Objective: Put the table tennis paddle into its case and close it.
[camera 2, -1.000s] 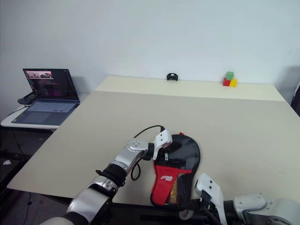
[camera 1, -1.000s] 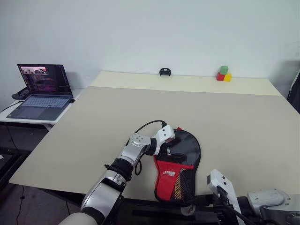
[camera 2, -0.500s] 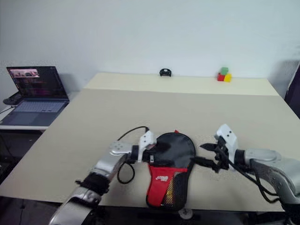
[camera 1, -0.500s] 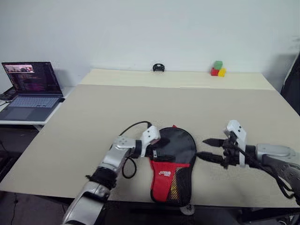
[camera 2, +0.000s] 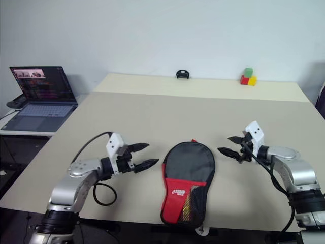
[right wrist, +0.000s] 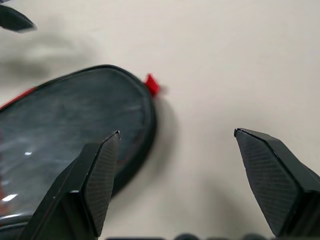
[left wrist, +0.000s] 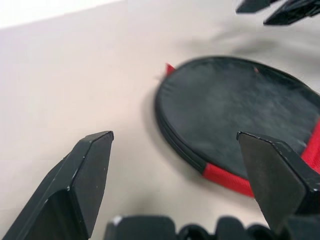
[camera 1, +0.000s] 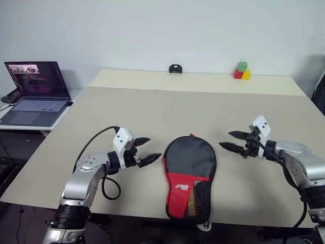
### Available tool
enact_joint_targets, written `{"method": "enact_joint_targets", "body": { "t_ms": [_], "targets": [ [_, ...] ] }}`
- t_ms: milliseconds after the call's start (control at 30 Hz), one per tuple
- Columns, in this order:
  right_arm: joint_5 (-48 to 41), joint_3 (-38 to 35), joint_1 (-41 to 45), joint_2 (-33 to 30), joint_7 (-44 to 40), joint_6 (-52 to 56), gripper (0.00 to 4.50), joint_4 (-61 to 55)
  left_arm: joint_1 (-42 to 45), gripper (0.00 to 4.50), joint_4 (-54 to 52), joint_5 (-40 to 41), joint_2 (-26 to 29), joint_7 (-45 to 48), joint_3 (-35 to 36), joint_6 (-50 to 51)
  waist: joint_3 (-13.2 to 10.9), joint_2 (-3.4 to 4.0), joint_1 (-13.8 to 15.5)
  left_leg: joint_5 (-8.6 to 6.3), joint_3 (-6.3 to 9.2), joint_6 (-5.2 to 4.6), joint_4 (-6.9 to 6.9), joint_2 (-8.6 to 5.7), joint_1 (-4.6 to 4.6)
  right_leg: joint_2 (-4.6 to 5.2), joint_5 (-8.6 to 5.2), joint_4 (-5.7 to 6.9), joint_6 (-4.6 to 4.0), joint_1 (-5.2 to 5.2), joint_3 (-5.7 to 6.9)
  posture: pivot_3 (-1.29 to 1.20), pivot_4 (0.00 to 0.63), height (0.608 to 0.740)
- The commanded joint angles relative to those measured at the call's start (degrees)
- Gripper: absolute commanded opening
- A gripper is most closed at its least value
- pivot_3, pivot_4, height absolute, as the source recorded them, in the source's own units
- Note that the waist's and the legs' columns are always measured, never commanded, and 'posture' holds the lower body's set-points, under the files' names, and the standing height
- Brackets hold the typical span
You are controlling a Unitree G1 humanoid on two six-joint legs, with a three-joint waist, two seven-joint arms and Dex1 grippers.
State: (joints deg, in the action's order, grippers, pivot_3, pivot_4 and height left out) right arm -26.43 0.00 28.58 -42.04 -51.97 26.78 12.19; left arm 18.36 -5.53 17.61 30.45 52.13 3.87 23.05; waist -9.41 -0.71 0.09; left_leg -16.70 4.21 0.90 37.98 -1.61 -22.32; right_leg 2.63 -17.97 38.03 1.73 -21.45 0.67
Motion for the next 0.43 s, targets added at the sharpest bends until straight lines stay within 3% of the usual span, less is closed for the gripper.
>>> {"method": "enact_joint_targets", "body": {
  "t_ms": [33, 433],
  "targets": [
    [1.8, -2.4, 3.2, -1.4, -3.3, -3.8, 3.98, 5.6, 1.3, 4.33, -4.3, -0.1, 1.6, -3.8, 2.4, 0.4, 0.0, 0.01, -0.1, 0.0, 0.01, 0.0, -0.01, 0.0, 0.01, 0.0, 0.0, -0.01, 0.0, 0.0, 0.01, 0.0, 0.15, 0.74],
    [6.7, -1.8, 7.7, -1.6, -5.8, -3.7, 3.98, 14.0, 6.3, 4.33, 3.4, -1.3, 1.4, -5.2, -0.4, -2.6, 0.0, 0.04, -0.2, 0.01, -0.07, 0.03, 0.02, 0.0, 0.01, 0.0, 0.01, 0.03, -0.01, -0.01, -0.02, 0.0, 0.15, 0.74]
  ]
}}
